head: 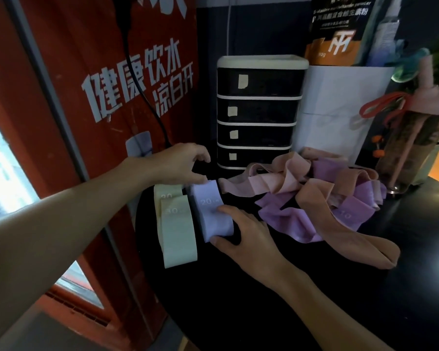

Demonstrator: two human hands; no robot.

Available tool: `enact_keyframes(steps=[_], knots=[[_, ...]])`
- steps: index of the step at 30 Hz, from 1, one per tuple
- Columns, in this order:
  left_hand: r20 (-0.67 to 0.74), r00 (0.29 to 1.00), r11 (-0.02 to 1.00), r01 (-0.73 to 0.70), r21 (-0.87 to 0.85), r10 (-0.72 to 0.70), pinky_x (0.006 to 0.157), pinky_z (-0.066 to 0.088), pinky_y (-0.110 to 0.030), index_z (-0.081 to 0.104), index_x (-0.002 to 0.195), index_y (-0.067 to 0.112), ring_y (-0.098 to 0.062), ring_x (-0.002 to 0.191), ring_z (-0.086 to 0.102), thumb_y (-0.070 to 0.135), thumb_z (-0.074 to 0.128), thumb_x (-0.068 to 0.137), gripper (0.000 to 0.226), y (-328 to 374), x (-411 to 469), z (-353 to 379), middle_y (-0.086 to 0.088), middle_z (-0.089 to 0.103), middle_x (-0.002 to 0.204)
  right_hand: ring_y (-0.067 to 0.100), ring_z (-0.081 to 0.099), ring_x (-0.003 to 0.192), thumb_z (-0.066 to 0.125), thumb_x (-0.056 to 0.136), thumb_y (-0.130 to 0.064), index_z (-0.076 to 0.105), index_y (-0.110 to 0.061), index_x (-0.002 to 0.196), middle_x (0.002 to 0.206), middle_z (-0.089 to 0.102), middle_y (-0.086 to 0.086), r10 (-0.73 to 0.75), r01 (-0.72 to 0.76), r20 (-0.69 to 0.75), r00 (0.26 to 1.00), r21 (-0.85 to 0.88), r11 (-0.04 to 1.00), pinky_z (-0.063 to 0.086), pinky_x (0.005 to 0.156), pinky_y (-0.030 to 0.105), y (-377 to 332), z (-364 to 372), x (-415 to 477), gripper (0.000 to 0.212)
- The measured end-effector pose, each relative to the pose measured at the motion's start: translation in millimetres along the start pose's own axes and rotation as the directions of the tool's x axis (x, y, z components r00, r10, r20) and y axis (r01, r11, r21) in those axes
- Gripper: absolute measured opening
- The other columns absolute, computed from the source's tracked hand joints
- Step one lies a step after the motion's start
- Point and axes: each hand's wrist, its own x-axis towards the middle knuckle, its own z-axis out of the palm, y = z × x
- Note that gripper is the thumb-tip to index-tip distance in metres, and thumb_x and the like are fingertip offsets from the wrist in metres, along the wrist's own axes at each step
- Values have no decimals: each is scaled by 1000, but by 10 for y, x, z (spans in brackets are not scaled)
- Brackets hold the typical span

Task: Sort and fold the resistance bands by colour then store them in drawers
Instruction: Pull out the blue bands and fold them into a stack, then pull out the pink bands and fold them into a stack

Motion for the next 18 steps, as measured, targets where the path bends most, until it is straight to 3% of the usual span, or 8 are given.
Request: enact_keyframes(steps=[2,3,8,14,18], knots=[[-28,997,997,-73,-38,72,84,45,-19,65,112,21,-4,98,57,28,78,85,31,99,-118,-34,14,60,105,11,46,125,67,83,-46,43,-38,138,136,53,-16,2,-2,-4,1000,0,1000,35,107,38,4,-2,12,61],[21,996,996,-81,-43,82,81,45,-17,66,108,23,-1,93,59,29,77,85,26,139,-184,-29,16,62,101,11,47,124,67,82,-46,43,-38,138,135,53,-16,6,-6,-11,1000,1,1000,37,106,39,2,4,12,62],[327,945,997,-49,66,25,90,54,-27,71,113,21,-1,98,63,44,72,87,35,270,-359,66,12,68,108,12,53,119,71,80,-43,41,-34,138,126,58,-15,24,-23,-33,999,31,999,41,102,38,-22,3,6,66],[320,947,988,-72,137,24,87,48,-21,68,119,25,-1,100,60,47,69,88,38,396,-381,71,16,64,114,12,55,115,69,79,-45,44,-34,132,123,60,-15,7,-6,-31,1000,50,999,44,99,41,-46,-15,-21,59],[313,947,994,-87,61,64,76,48,-18,72,106,26,8,84,62,37,67,92,19,456,-434,158,18,69,97,7,59,110,74,79,-35,47,-29,132,121,63,-14,17,-14,-18,1000,138,990,49,94,34,-58,-57,-48,60]])
